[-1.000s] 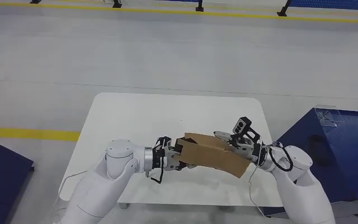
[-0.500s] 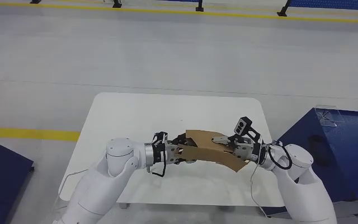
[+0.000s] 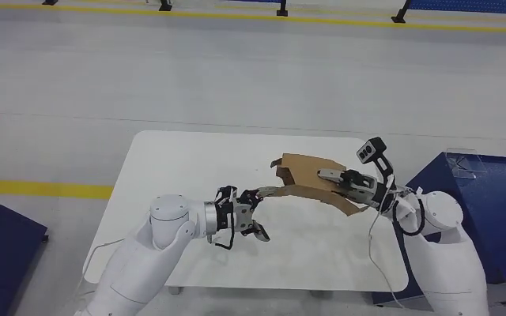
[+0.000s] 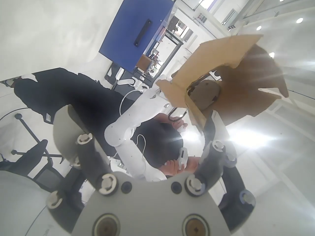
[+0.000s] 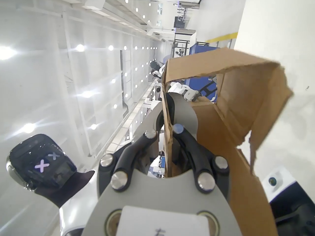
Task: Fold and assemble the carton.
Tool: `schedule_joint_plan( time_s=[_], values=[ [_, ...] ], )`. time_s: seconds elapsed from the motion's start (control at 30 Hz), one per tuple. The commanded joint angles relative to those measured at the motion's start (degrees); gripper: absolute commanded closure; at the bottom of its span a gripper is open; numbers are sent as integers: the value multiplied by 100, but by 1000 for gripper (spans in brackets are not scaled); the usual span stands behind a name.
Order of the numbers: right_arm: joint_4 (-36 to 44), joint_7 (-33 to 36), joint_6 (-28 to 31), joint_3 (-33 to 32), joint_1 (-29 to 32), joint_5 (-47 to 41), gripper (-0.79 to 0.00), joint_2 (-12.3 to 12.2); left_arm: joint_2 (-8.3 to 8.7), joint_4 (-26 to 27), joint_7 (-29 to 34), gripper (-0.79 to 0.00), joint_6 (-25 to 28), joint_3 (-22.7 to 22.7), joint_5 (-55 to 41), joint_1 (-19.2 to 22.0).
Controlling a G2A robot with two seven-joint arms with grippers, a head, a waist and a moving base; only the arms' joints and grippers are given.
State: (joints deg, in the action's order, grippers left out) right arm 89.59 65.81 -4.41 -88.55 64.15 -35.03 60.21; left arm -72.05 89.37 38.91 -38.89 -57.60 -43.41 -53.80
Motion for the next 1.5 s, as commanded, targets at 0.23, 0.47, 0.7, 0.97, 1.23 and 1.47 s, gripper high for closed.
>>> schedule_joint_plan(
  time_s=[0.23, 0.47, 0.7, 0.97, 1.23, 1.47],
  values=[
    [-21, -24, 111, 62, -19, 142, 0, -6, 0, 0, 0, -785, 0, 0, 0, 0],
    [-119, 285, 301, 135, -143, 242, 0, -40, 58, 322, -621, -785, -20, -487, -124, -148],
    [-283, 555, 507, 195, -208, 603, 0, -95, 173, 1008, -1093, -785, -624, -566, 686, -139],
    [-472, 919, 315, 266, -283, 455, 0, -139, 216, 1386, -1050, -785, -1000, 111, 1751, 57],
    [-567, 997, 312, 283, -361, 396, 0, -177, 112, 1110, -1290, -785, -1068, 271, 1463, 290],
    [-610, 988, 317, 355, -431, 625, 0, -217, 48, 1221, -1337, -785, -972, 489, 1395, 391]
  ],
)
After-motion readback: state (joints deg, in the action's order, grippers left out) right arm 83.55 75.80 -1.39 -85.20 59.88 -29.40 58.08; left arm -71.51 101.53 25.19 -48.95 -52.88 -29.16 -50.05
